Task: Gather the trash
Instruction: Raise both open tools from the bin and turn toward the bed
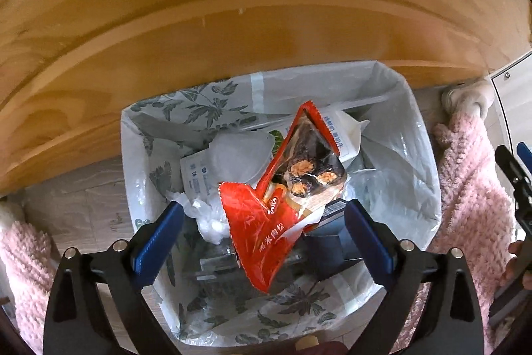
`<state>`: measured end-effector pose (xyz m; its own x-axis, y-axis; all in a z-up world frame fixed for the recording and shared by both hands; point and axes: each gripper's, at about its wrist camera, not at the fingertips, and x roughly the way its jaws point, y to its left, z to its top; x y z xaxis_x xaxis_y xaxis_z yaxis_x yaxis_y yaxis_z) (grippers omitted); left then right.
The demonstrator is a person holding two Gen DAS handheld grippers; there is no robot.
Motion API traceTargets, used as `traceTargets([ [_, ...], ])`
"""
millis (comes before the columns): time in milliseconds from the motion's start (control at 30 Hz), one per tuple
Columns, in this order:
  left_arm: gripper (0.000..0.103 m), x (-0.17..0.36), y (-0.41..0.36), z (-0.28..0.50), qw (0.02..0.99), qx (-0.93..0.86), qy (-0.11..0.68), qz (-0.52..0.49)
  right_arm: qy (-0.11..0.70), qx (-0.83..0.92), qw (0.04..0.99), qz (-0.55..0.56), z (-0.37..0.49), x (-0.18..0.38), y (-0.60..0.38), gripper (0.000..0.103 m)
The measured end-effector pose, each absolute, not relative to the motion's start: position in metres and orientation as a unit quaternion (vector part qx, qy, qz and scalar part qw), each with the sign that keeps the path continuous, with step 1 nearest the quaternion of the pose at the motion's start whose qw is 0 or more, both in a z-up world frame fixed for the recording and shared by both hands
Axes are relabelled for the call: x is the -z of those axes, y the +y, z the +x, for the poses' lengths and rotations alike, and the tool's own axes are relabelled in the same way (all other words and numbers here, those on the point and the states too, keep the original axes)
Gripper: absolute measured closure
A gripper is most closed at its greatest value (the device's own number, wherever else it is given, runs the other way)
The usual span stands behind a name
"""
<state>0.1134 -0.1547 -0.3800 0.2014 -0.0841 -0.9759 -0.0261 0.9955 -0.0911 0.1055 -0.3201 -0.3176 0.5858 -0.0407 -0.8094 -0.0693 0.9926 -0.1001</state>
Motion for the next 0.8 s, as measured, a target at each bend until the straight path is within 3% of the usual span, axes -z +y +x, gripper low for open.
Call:
traceTargets([
  [800, 0.008, 0.322, -0.128, 0.096, 0.823, 0.004, 0.566, -0.04, 0.418, -0.028, 0.903, -0.096, 0.097, 0.3, -0.307, 0.008],
])
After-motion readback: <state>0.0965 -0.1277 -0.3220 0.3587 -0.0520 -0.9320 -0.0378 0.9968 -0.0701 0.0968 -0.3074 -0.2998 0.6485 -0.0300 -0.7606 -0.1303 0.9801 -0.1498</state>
